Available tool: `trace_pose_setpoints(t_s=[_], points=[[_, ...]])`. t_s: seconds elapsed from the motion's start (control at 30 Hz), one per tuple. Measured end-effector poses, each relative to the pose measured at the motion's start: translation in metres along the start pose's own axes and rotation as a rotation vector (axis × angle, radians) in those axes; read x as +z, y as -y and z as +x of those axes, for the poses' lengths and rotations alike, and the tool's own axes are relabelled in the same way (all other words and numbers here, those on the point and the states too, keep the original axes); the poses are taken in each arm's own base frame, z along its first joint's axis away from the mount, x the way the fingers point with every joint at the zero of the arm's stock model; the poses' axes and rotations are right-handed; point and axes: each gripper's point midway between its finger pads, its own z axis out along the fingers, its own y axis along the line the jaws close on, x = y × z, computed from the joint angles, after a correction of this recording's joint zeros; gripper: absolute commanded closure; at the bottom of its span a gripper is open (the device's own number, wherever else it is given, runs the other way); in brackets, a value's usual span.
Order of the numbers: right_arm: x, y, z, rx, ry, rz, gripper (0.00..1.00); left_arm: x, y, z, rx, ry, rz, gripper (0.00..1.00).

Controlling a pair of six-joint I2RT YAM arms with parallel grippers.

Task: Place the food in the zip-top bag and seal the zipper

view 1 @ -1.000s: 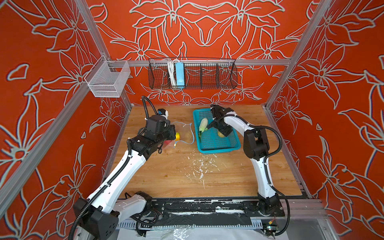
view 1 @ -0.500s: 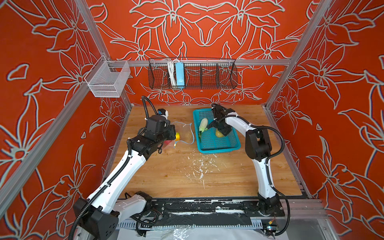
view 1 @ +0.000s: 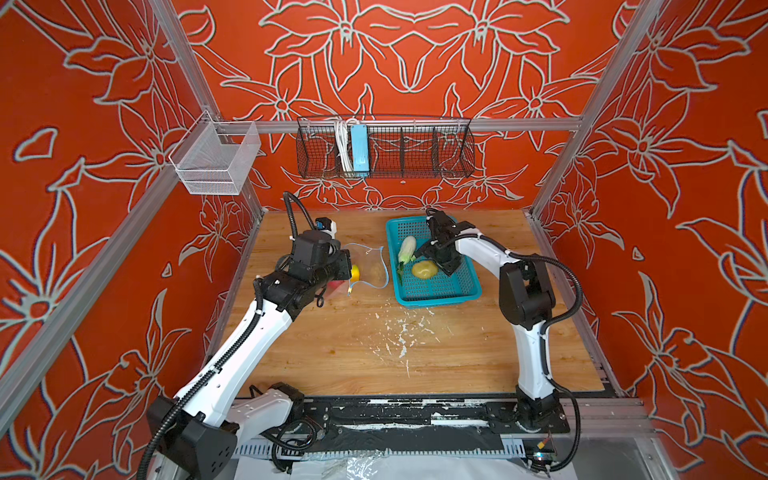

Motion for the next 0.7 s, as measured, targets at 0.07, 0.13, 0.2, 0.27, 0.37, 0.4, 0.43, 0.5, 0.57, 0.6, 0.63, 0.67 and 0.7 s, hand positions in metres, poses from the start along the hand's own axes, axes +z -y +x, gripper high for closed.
trace_pose_setpoints(t_s=[0.07,0.13,0.2,0.27,0.37,0.4,0.43,0.5,0.57,0.6,0.63,0.67,0.7], points=[[-0.001,0.003,0.005,-0.016,-0.013,0.003,0.16,0.000,0.000,0.000,0.000,0.000,0.000,1.00],[-0.005,0.004,0.007,-0.029,-0.015,0.002,0.15,0.000,0.000,0.000,0.000,0.000,0.000,1.00],[-0.011,0.003,0.008,-0.037,-0.013,-0.007,0.14,0.000,0.000,0.000,0.000,0.000,0.000,1.00],[-0.019,0.001,0.011,-0.043,-0.011,-0.028,0.14,0.000,0.000,0.000,0.000,0.000,0.000,1.00],[-0.029,-0.001,0.019,-0.046,-0.024,-0.059,0.12,0.000,0.000,0.000,0.000,0.000,0.000,1.00],[-0.030,-0.001,0.022,-0.045,-0.027,-0.063,0.12,0.000,0.000,0.000,0.000,0.000,0.000,1.00],[-0.032,-0.002,0.025,-0.045,-0.033,-0.070,0.12,0.000,0.000,0.000,0.000,0.000,0.000,1.00],[-0.033,-0.007,0.030,-0.044,-0.045,-0.083,0.11,0.000,0.000,0.000,0.000,0.000,0.000,1.00],[-0.032,-0.010,0.037,-0.043,-0.057,-0.091,0.11,0.000,0.000,0.000,0.000,0.000,0.000,1.00],[-0.032,-0.011,0.039,-0.042,-0.062,-0.091,0.11,0.000,0.000,0.000,0.000,0.000,0.000,1.00],[-0.032,-0.013,0.042,-0.039,-0.066,-0.090,0.11,0.000,0.000,0.000,0.000,0.000,0.000,1.00],[-0.031,-0.014,0.043,-0.034,-0.071,-0.087,0.11,0.000,0.000,0.000,0.000,0.000,0.000,1.00],[-0.029,-0.015,0.045,-0.030,-0.076,-0.084,0.11,0.000,0.000,0.000,0.000,0.000,0.000,1.00]])
